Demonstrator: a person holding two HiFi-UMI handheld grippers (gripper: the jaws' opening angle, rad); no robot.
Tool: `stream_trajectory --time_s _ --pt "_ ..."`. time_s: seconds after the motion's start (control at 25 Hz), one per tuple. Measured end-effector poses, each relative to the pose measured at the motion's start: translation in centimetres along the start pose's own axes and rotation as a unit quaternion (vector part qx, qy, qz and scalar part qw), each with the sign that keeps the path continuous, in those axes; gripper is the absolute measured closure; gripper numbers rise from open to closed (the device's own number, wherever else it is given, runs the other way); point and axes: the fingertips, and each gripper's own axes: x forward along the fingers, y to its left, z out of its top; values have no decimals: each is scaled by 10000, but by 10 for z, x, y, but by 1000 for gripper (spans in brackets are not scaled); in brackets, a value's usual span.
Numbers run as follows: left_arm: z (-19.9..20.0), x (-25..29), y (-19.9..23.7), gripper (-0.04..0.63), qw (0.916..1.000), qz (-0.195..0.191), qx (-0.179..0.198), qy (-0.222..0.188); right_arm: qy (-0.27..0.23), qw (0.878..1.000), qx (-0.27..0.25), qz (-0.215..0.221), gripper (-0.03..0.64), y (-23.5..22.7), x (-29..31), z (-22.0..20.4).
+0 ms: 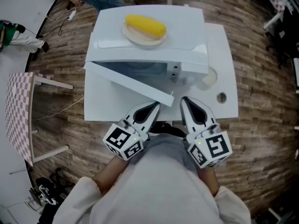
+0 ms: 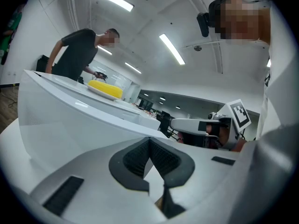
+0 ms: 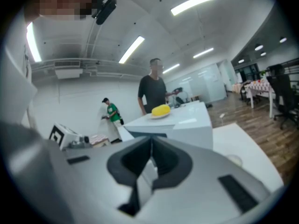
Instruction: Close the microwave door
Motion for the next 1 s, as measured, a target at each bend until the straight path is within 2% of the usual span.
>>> stream_trajectory --time_s 0.24,0.68,0.88,1.0 --pt "5 16 -5 577 9999 34 44 -132 -42 9999 -5 113 592 -2 -4 6" --pt "12 42 1 577 9998 7 97 -185 -45 10000 34 14 592 -16 -7 4" --pt "20 56 0 577 9990 12 425 -159 -106 9999 60 -106 592 -29 -1 11" --pt "22 64 4 577 9993 16 345 -160 -56 9999 102 -89 592 -34 6 11"
